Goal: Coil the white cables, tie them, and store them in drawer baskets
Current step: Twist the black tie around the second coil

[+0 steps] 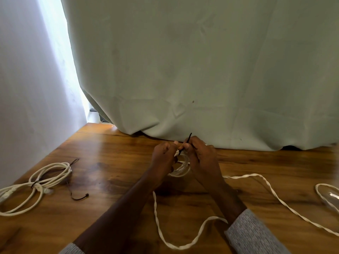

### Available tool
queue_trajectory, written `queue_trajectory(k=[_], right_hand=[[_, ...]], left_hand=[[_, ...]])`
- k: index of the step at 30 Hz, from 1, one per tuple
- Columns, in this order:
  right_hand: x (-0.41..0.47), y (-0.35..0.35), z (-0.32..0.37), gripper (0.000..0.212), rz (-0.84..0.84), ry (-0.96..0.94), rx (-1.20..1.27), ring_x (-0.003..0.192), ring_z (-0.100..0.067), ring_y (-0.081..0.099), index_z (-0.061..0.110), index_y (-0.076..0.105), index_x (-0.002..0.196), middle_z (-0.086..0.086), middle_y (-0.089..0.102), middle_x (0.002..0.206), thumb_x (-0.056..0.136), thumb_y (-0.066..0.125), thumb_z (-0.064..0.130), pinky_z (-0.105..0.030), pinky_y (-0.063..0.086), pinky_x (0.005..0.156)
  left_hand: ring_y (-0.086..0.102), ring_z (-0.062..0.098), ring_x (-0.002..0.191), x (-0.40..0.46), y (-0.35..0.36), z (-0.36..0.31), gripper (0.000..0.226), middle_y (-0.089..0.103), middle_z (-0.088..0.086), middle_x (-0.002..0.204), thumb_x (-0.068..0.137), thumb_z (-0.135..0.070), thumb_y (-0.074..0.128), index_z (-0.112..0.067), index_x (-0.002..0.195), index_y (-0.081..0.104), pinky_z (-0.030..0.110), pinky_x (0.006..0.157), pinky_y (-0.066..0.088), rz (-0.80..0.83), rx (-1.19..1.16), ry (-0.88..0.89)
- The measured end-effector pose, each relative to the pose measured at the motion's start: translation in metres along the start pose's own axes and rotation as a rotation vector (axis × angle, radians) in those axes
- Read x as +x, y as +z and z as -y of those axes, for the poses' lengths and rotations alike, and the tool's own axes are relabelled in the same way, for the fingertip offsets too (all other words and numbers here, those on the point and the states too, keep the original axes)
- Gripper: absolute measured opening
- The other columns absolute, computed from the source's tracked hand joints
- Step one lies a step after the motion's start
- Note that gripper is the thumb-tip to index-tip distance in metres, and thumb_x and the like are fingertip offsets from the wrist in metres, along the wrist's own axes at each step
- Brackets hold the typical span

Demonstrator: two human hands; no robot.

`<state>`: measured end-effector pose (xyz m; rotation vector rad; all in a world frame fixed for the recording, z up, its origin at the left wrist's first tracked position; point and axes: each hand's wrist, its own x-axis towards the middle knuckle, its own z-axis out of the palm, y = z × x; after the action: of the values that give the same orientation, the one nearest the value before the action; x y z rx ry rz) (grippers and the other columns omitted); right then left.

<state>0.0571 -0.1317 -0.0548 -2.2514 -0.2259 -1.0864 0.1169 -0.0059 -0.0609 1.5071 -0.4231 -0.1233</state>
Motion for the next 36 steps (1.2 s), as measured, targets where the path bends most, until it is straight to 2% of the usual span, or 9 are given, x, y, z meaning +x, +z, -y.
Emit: queue_trajectory(k=[7,12,15,17,21,25,29,32,36], right_hand=[[0.002,-0.004,-0.001,0.027,0.046,0.120,0.098,0.073,-0.011,0.067,0.019,0.060,0.091,0.007,0.070,0.082,0.105,0.045,0.036,-0.042,0.053,0.071],[0.005,-0.004,0.005,0.022,-0.047,0.183,0.163,0.065,-0.011,0.062,0.013,0.061,0.086,0.003,0.065,0.073,0.104,0.051,0.020,-0.035,0.051,0.058],[0.006,-0.005,0.005,0.019,-0.114,0.253,0.258,0.069,-0.019,0.061,0.012,0.063,0.087,-0.003,0.065,0.076,0.103,0.055,0.019,-0.041,0.051,0.061],[0.005,-0.005,0.005,0.018,-0.140,0.251,0.278,0.074,-0.019,0.061,0.011,0.064,0.087,-0.004,0.064,0.080,0.102,0.056,0.017,-0.041,0.052,0.065],[0.003,-0.002,0.003,0.013,-0.183,0.245,0.272,0.083,-0.015,0.063,0.012,0.067,0.088,-0.001,0.065,0.087,0.100,0.060,0.014,-0.037,0.054,0.073],[0.003,0.000,0.002,0.013,-0.190,0.251,0.305,0.083,-0.016,0.065,0.012,0.068,0.088,-0.002,0.067,0.085,0.099,0.061,0.015,-0.042,0.056,0.073],[0.003,-0.001,0.005,0.013,-0.191,0.250,0.303,0.082,-0.016,0.065,0.012,0.068,0.088,-0.001,0.067,0.085,0.098,0.061,0.012,-0.038,0.055,0.072],[0.004,-0.003,0.007,0.014,-0.195,0.240,0.295,0.082,-0.013,0.064,0.012,0.068,0.086,0.000,0.066,0.084,0.098,0.061,0.010,-0.029,0.053,0.071],[0.004,-0.004,0.007,0.015,-0.215,0.221,0.284,0.081,-0.012,0.062,0.007,0.067,0.084,-0.002,0.065,0.083,0.098,0.062,0.007,-0.018,0.048,0.071]], left_hand=[[0.050,0.020,0.056,0.000,-0.002,0.003,0.043,0.057,0.012,0.072,0.102,-0.033,0.053,0.008,0.093,0.059,0.025,0.041,0.037,0.040,0.046,0.017],[0.052,0.010,0.058,-0.003,-0.006,-0.005,0.022,0.063,-0.004,0.075,0.103,-0.028,0.050,-0.009,0.100,0.060,0.025,0.045,0.039,0.156,-0.022,0.070],[0.055,0.005,0.058,-0.006,-0.006,-0.008,0.011,0.063,-0.011,0.073,0.100,-0.020,0.056,-0.014,0.108,0.060,0.023,0.045,0.041,0.224,-0.003,0.164],[0.059,0.005,0.062,-0.006,-0.005,-0.008,0.013,0.065,-0.009,0.081,0.098,-0.011,0.060,-0.017,0.110,0.060,0.021,0.046,0.043,0.236,0.015,0.215],[0.060,0.007,0.064,-0.005,-0.003,-0.009,0.013,0.064,0.006,0.083,0.096,-0.001,0.059,-0.012,0.100,0.062,0.013,0.049,0.043,0.184,0.049,0.268],[0.060,0.003,0.066,-0.002,-0.003,-0.004,0.009,0.063,0.005,0.089,0.098,-0.005,0.057,-0.012,0.099,0.061,0.013,0.052,0.043,0.167,0.134,0.323],[0.064,0.022,0.089,0.004,-0.007,0.008,0.011,0.058,0.001,0.106,0.096,-0.013,0.063,-0.015,0.107,0.064,0.025,0.059,0.051,0.110,0.202,0.348],[0.064,0.021,0.089,0.005,-0.007,0.008,0.008,0.061,-0.002,0.099,0.090,-0.017,0.068,-0.015,0.098,0.068,0.036,0.070,0.055,0.083,0.213,0.420],[0.064,0.015,0.083,0.005,-0.006,0.001,0.004,0.065,-0.002,0.088,0.084,-0.017,0.071,-0.019,0.087,0.072,0.029,0.072,0.052,0.046,0.274,0.508]])
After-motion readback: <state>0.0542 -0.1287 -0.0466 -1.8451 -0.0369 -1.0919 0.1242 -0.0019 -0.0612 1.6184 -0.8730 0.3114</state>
